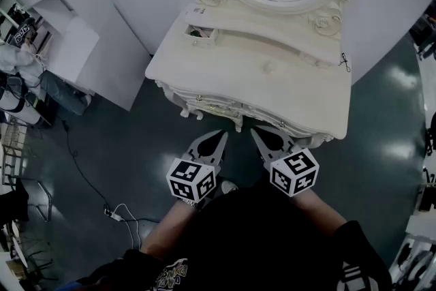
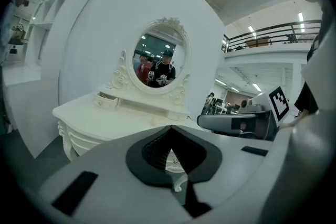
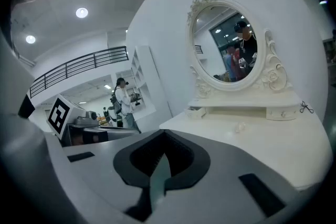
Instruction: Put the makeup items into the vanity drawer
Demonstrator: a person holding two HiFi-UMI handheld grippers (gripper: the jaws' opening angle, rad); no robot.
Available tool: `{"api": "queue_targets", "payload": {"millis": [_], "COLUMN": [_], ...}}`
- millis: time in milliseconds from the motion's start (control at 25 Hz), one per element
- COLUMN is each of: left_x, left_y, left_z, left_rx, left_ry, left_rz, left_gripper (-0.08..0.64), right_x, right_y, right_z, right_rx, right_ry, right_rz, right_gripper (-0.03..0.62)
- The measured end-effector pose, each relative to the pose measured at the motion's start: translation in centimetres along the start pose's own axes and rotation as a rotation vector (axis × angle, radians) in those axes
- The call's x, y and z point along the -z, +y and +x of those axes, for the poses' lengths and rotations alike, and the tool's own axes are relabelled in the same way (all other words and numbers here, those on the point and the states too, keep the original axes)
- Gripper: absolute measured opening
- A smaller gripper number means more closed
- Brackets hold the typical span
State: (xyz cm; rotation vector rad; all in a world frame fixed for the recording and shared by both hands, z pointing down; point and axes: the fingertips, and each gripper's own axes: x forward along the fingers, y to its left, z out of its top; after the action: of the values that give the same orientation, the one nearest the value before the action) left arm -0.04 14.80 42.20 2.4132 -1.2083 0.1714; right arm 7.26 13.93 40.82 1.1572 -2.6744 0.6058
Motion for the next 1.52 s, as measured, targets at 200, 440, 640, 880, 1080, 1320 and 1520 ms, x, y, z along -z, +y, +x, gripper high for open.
{"api": "queue_targets", "payload": {"millis": [200,440,640,880,1080,1320,1520], "left_x": [-0.1,0.1,-0.1,0.3,0.7,1.5,1.7], "left_y": [0.2,0.9,0.9,0.9,0.7,0.4,0.1], "left_z": [-0.4,-1.0,-0.8,-0.7,-0.7,-1.3,-1.5], "left_rx": [-0.006,-0.02,-0.018,-0.005,0.016,0.038,0.058], "left_ry": [-0.004,-0.007,-0.011,-0.003,0.008,0.022,0.029], "left_rz": [0.0,-0.014,-0.019,-0.018,-0.017,-0.016,-0.018], "left_gripper": [0.0,0.0,0.0,0.0,0.0,0.0,0.0], "right_x": [0.0,0.0,-0.2,0.5,0.9,1.6,1.7], "right_y": [0.4,1.0,1.0,0.9,0.9,1.1,1.1], "right_z": [0.2,0.9,1.0,1.1,0.9,0.2,-0.4], "right_rx": [-0.007,-0.023,-0.04,-0.033,-0.015,0.016,0.047], "right_ry": [0.004,0.016,0.008,0.03,0.027,0.013,0.006], "right_rz": [-0.005,-0.011,0.022,0.011,0.028,0.052,0.052], "right_gripper": [0.029,0.029,0.029,0.029,0.029,0.029,0.029]}}
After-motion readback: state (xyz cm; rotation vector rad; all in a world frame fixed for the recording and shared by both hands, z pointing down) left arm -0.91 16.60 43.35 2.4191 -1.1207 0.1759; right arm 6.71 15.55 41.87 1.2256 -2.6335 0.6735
